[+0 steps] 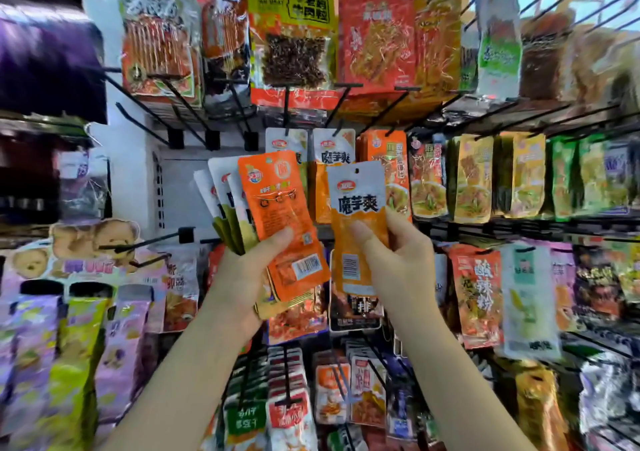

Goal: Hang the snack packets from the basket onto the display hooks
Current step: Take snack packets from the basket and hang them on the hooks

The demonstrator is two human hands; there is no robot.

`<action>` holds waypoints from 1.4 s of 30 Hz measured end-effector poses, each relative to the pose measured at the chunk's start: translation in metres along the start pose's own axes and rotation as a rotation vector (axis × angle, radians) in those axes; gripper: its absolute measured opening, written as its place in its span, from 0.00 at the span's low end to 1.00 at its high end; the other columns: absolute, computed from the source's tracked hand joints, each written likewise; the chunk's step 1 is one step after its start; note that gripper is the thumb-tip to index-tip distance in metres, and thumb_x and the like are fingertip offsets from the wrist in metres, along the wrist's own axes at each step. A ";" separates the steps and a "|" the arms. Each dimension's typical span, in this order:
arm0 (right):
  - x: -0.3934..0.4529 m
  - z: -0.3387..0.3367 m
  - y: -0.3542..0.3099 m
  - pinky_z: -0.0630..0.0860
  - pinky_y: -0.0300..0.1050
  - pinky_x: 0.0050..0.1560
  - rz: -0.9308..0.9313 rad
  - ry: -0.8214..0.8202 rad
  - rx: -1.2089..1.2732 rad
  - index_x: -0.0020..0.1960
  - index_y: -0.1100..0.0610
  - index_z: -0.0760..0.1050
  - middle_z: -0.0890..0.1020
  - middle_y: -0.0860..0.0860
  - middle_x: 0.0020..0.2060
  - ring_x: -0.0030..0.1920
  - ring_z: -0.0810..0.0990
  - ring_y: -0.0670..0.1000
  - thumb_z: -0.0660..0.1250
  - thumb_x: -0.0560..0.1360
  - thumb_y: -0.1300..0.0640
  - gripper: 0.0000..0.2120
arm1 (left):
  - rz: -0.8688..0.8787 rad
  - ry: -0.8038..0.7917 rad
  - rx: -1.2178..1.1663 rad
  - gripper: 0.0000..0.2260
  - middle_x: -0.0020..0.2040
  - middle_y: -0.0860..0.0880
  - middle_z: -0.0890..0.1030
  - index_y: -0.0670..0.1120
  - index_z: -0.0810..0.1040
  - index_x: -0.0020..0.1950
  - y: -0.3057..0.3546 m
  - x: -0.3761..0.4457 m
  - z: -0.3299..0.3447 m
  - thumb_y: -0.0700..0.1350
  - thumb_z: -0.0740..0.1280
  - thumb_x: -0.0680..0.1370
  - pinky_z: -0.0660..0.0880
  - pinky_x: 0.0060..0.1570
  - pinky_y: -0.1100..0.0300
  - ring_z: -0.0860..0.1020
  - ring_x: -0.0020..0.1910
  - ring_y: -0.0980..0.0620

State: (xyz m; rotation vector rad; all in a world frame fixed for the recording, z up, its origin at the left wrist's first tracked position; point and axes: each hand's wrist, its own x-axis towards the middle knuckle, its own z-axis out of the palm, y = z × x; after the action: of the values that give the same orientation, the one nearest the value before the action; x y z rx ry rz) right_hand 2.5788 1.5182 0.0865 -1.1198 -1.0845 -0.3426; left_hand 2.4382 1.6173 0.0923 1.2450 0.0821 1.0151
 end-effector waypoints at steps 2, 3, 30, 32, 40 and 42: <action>0.003 0.013 -0.005 0.70 0.35 0.42 -0.163 0.008 -0.113 0.47 0.47 0.78 0.73 0.53 0.40 0.40 0.72 0.46 0.66 0.81 0.59 0.08 | 0.044 -0.003 0.023 0.14 0.51 0.45 0.87 0.49 0.83 0.60 0.003 0.006 -0.003 0.43 0.70 0.75 0.84 0.42 0.47 0.86 0.48 0.43; 0.003 0.021 -0.007 0.67 0.30 0.42 -0.219 -0.025 -0.164 0.53 0.45 0.79 0.71 0.49 0.42 0.42 0.71 0.42 0.64 0.83 0.59 0.09 | 0.063 0.005 0.026 0.13 0.52 0.45 0.87 0.49 0.83 0.61 0.005 0.008 -0.002 0.42 0.70 0.76 0.84 0.42 0.48 0.86 0.48 0.44; 0.126 0.008 -0.013 0.70 0.51 0.71 -0.072 -0.046 -0.004 0.65 0.49 0.78 0.80 0.42 0.62 0.69 0.73 0.45 0.71 0.78 0.57 0.16 | 0.073 -0.081 0.116 0.19 0.56 0.42 0.85 0.46 0.80 0.65 0.033 0.061 -0.002 0.46 0.70 0.74 0.79 0.57 0.41 0.85 0.54 0.40; 0.134 0.012 -0.009 0.73 0.54 0.69 -0.066 -0.032 -0.024 0.63 0.50 0.80 0.81 0.43 0.62 0.67 0.75 0.47 0.71 0.78 0.58 0.14 | 0.056 -0.084 0.104 0.19 0.55 0.41 0.85 0.45 0.79 0.66 0.031 0.062 -0.002 0.45 0.69 0.75 0.80 0.54 0.42 0.85 0.53 0.39; 0.151 0.021 0.008 0.76 0.54 0.65 -0.003 -0.083 -0.038 0.64 0.48 0.79 0.81 0.45 0.59 0.64 0.78 0.49 0.73 0.77 0.54 0.16 | -0.003 -0.116 0.065 0.20 0.57 0.40 0.85 0.44 0.79 0.66 0.030 0.062 -0.011 0.44 0.71 0.75 0.84 0.47 0.45 0.85 0.53 0.39; 0.150 0.022 0.011 0.73 0.42 0.54 -0.047 -0.084 -0.206 0.63 0.53 0.81 0.78 0.45 0.50 0.51 0.75 0.45 0.72 0.78 0.54 0.15 | 0.020 -0.145 0.095 0.23 0.58 0.40 0.84 0.44 0.78 0.68 0.030 0.062 -0.013 0.44 0.75 0.73 0.83 0.50 0.43 0.84 0.55 0.38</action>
State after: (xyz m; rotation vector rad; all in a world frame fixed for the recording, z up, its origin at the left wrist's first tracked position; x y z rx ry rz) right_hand 2.6473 1.5826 0.2054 -1.3020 -1.1710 -0.4554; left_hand 2.4494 1.6678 0.1395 1.4051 0.0049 0.9439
